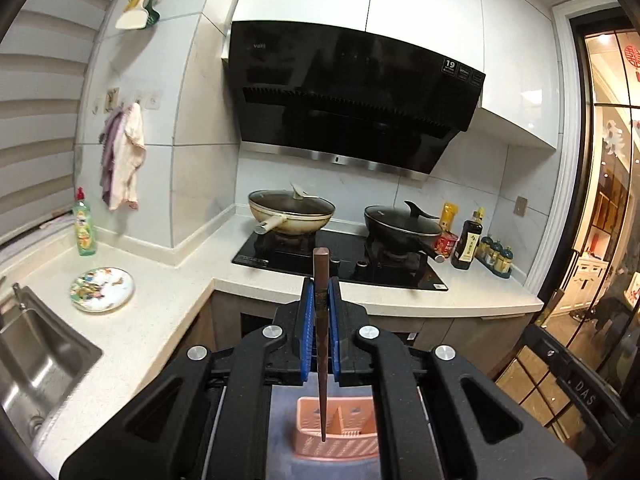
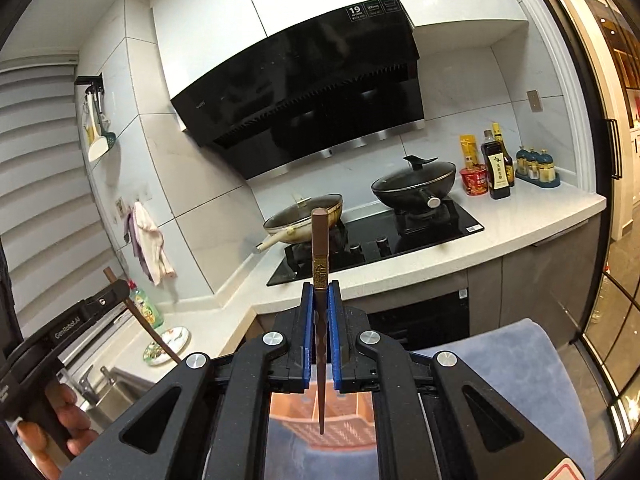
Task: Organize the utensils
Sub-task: 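Lift both brown chopsticks upright and carry them over the pink caddy, then open both tools to drop the brown chopsticks into the pink caddy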
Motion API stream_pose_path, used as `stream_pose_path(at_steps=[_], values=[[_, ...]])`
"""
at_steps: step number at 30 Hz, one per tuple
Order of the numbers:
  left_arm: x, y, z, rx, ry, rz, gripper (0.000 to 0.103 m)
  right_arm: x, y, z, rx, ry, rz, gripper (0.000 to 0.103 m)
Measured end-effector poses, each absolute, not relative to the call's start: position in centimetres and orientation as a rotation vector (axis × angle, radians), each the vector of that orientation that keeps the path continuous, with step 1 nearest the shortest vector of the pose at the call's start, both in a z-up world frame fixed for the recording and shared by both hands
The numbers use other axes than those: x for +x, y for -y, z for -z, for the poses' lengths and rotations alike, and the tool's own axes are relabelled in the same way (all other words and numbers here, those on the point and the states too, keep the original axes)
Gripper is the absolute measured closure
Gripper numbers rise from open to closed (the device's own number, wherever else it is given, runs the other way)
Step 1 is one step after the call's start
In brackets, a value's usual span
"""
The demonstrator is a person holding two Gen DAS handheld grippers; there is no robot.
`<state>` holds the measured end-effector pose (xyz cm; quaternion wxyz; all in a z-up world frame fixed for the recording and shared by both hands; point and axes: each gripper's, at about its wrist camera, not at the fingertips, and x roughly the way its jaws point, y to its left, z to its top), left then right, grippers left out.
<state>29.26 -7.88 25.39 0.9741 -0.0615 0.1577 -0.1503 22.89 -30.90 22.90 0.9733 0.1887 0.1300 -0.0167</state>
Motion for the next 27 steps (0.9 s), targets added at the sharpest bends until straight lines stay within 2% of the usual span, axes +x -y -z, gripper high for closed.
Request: stream_pose_path(at_steps=[5, 16, 18, 19, 20, 22, 24, 27], values=[[32.3, 9.5, -23.3, -0.114, -0.322, 0.291, 0.096, 26.8, 31.2, -20.8, 0.386, -0.297, 0.046, 0.096], [36.0, 10.4, -15.6, -0.092, -0.479, 0.298, 0.096, 30.7, 31.1, -12.7, 0.379, -0.478, 0.057, 0.096], [35.9, 10.5, -14.8, -0.077, -0.495, 0.294, 0.095, 30.5, 31.0, -12.4, 0.382, -0.474, 0.065, 0.092], [36.0, 10.5, -14.5, -0.073, -0.500, 0.292, 0.094, 30.4, 31.1, -12.3, 0.382, -0.472, 0.069, 0.086], [35.8, 10.4, -14.3, -0.070, -0.504, 0.295, 0.091, 30.0, 31.1, -12.5, 0.382, -0.465, 0.072, 0.085], [35.3, 10.2, -14.3, -0.066, -0.508, 0.288, 0.066, 29.4, 31.1, -13.0, 0.386, -0.455, 0.072, 0.083], [34.5, 9.9, -14.6, -0.065, -0.497, 0.276, 0.053, 28.6, 31.0, -13.6, 0.385, -0.441, 0.071, 0.080], [33.1, 9.7, -15.2, -0.050, -0.495, 0.272, 0.051, 26.7, 30.6, -14.7, 0.372, -0.415, 0.064, 0.073]])
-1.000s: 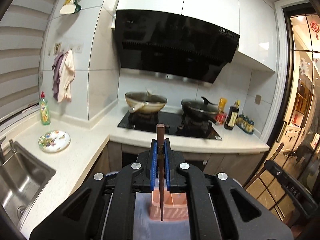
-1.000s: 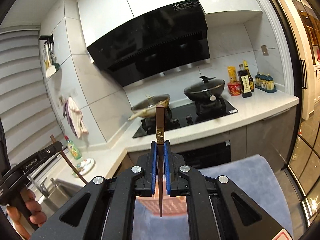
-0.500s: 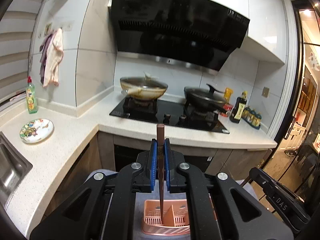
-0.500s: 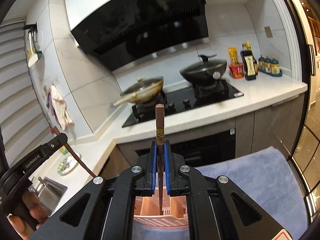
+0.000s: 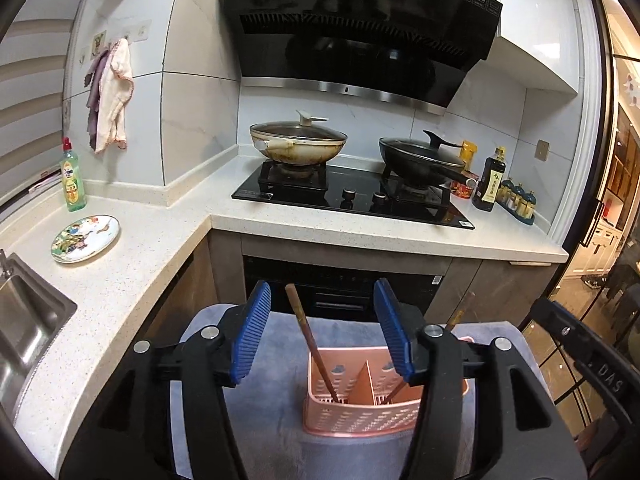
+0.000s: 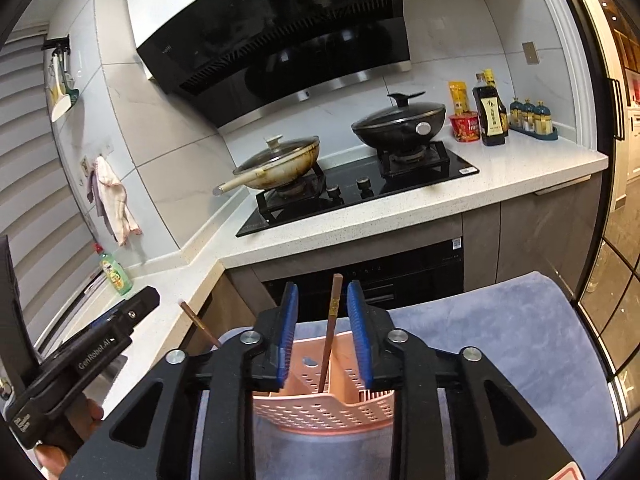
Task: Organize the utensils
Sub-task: 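Open both tools to drop the brown chopsticks into the pink caddy, then close the left tool on a dark red chopstick while the right tool grasps another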
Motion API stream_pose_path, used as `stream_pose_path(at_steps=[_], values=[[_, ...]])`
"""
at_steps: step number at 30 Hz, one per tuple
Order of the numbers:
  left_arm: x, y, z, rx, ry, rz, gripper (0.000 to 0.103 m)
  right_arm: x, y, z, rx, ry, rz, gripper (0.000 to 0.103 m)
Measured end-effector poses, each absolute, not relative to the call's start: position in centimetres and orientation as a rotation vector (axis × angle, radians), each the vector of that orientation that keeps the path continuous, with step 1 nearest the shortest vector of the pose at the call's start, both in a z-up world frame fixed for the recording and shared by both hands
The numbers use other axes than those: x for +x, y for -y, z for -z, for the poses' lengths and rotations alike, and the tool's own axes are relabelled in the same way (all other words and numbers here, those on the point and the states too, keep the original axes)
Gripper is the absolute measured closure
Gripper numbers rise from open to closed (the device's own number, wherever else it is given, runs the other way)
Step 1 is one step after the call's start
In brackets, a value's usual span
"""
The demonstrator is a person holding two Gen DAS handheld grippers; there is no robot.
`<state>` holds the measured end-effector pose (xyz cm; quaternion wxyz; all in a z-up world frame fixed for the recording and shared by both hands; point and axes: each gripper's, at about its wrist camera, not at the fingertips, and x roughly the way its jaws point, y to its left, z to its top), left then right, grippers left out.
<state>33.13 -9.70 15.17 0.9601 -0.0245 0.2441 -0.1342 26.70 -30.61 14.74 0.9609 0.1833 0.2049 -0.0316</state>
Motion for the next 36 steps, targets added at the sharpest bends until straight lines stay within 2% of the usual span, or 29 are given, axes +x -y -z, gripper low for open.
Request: stream_pose_path(at_steps=[5, 9, 16, 25, 36], values=[[30.4, 9.3, -16.0, -0.026, -0.503, 0.260, 0.044, 23.1, 29.4, -15.9, 0.343, -0.404, 0.046, 0.064], [27.7, 8.9, -16.2, 0.005, -0.503, 0.245, 0.040, 20.1, 28.2, -16.1, 0.297, -0.413, 0.037, 0.063], [23.2, 6.9, -14.5, 0.024, -0.558, 0.240, 0.038, 14.5, 27.6, -14.0, 0.260, -0.471, 0.050, 0.061], [17.2, 3.8, -8.0, 0.063, -0.682, 0.224, 0.038, 7.2, 27.4, -5.9, 0.211, -0.642, 0.111, 0.061], [11.7, 1.6, -0.8, 0.085, -0.818, 0.208, 0.038, 2.0, 26.3, 2.1, 0.224, -0.809, 0.112, 0.061]])
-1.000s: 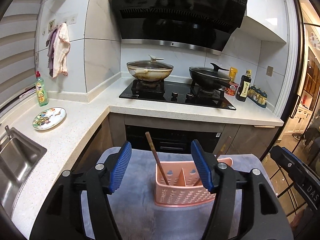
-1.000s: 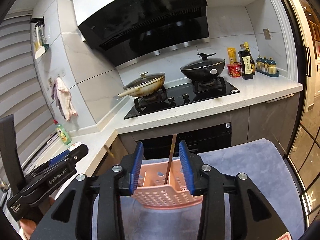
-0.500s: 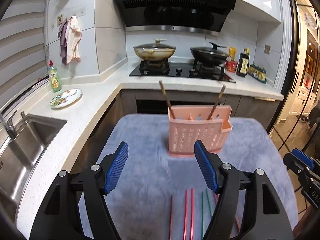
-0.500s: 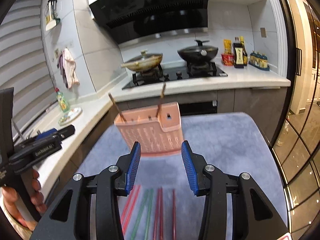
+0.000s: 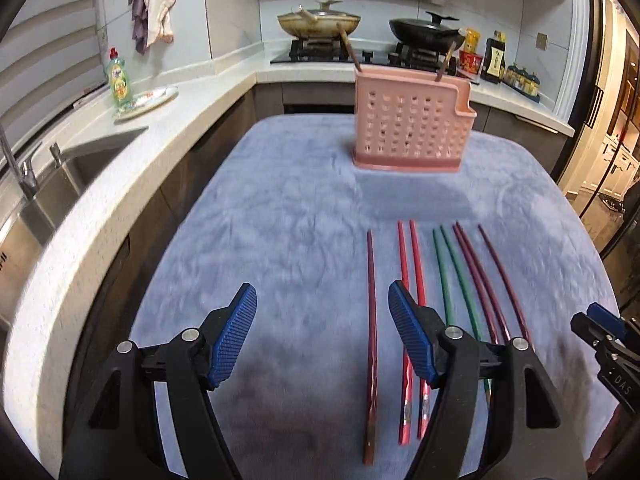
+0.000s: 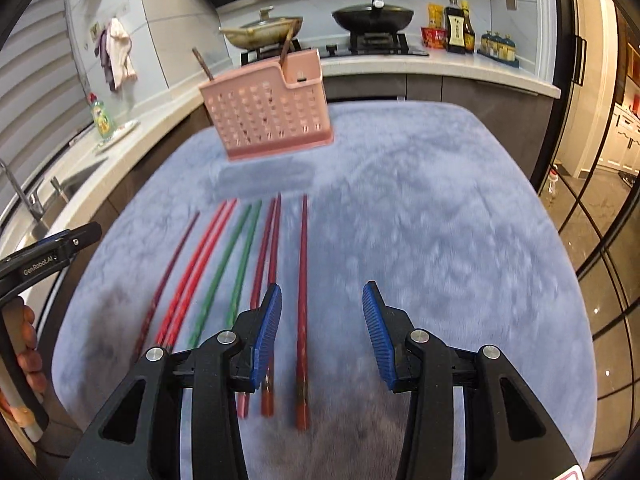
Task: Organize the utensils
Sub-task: 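Close the left tool on a dark red chopstick while the right tool grasps another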
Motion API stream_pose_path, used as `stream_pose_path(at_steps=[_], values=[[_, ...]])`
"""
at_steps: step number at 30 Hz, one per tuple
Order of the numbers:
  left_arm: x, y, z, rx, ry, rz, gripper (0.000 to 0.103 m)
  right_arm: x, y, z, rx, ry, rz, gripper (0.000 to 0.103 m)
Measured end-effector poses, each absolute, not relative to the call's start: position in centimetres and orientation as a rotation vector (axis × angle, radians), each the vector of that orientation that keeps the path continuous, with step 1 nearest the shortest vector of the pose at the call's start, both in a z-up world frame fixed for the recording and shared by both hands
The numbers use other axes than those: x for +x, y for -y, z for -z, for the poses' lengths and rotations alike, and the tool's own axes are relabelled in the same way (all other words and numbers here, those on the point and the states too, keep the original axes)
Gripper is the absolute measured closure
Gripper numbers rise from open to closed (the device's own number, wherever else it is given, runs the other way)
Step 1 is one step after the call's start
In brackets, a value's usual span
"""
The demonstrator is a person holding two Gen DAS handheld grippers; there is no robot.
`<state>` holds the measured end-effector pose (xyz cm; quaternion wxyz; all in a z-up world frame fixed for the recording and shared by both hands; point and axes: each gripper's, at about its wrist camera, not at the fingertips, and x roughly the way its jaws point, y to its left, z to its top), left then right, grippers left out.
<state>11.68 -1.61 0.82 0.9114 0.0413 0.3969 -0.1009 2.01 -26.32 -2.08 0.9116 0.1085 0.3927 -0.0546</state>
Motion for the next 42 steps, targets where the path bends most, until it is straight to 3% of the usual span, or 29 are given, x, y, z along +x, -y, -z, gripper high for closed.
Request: stream_pose_path(at_steps=[12, 26, 42], values=[[8.2, 0.9, 3.3, 0.083, -0.918, 0.220, 0.038, -0.2, 24.9, 5.3, 0.229, -0.879, 0.100, 0.071], [6.6, 0.8, 5.2, 0.082, -0.970, 0.236, 0.038, -0.2, 23.8, 7.0, 0.206, -0.924, 0.080, 0.091], [6.2, 1.0, 7.5, 0.086, -1.023, 0.245, 0.042, -0.3, 23.8, 7.2, 0.206, -0.921, 0.085, 0.094]])
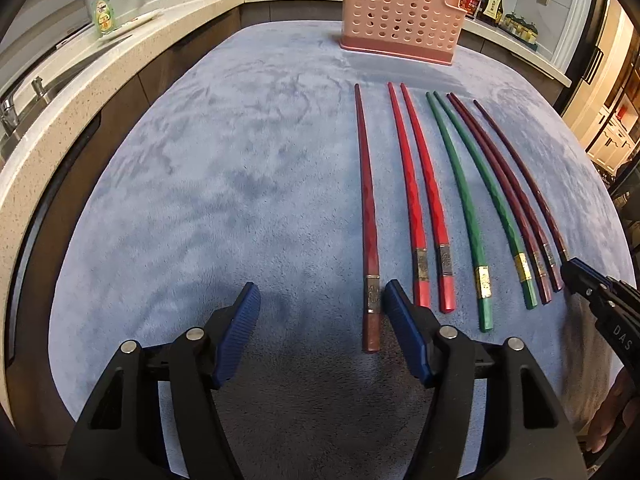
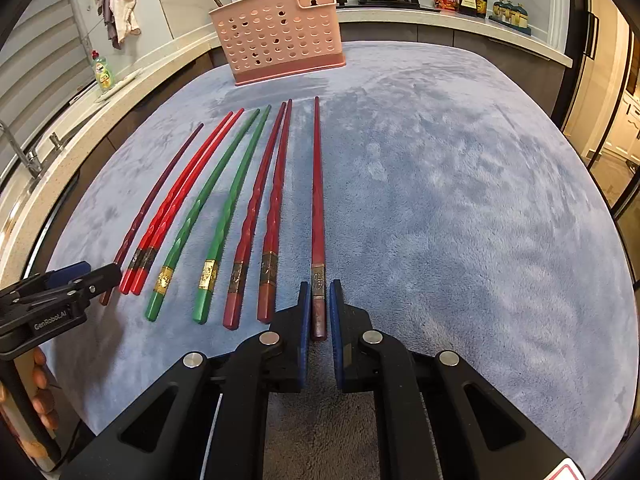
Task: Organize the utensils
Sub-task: 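Close the left tool on a dark red chopstick while the right tool grasps another, then lift both dark red chopsticks upright and carry them over the pink caddy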
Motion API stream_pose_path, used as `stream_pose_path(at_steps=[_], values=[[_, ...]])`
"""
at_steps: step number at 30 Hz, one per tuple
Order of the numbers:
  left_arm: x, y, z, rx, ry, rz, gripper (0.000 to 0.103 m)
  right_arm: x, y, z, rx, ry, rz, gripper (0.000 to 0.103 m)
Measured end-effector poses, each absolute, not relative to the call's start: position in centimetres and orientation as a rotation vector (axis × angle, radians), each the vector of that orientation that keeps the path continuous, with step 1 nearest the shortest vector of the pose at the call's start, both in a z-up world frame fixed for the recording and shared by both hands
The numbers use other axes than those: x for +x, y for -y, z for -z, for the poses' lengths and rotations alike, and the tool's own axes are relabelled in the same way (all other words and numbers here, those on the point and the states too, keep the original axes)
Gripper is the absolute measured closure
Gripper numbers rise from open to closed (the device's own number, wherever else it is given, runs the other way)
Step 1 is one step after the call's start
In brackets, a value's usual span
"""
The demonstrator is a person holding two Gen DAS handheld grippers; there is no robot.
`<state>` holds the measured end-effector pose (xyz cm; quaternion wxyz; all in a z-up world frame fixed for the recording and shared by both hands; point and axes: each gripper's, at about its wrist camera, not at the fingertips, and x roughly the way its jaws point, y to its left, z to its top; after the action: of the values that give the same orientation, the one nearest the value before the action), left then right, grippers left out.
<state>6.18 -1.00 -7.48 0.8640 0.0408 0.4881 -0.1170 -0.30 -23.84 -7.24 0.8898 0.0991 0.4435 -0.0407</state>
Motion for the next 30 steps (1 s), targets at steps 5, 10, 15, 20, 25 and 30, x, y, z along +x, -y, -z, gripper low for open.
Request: stream_pose_path(at_steps=[5, 10, 15, 20, 25, 30], values=[[6.2, 0.9, 7.4, 0.082, -1.019, 0.249, 0.053, -0.3, 23.8, 7.3, 0.206, -0.921, 0.084, 0.094], [6.3, 0.8, 7.3, 0.085, -1.018, 0.247, 0.077, -0.3, 23.8, 7.3, 0.205, -0.921, 0.085, 0.094], [6.3, 0.9, 7.1, 0.085, -1.019, 0.270, 0.093, -0.2, 23.9, 7.3, 0.206, -0.922, 0.084, 0.096], [6.4, 0.7, 6.7, 0.058, -1.024, 0.287, 0.094, -0.3, 23.9, 7.0, 0.210, -0.916, 0.081, 0.096], [6.3, 0.6, 5.1, 0.043, -0.997, 0.301, 0.094, -0.5, 24.0, 5.5, 0.213, -0.883, 0.074, 0.096], [6.4, 0.3, 2.7, 0.001, -0.965, 0.323, 0.094, -0.7, 24.4, 2.8, 0.230, -0.825, 0.066, 0.096]])
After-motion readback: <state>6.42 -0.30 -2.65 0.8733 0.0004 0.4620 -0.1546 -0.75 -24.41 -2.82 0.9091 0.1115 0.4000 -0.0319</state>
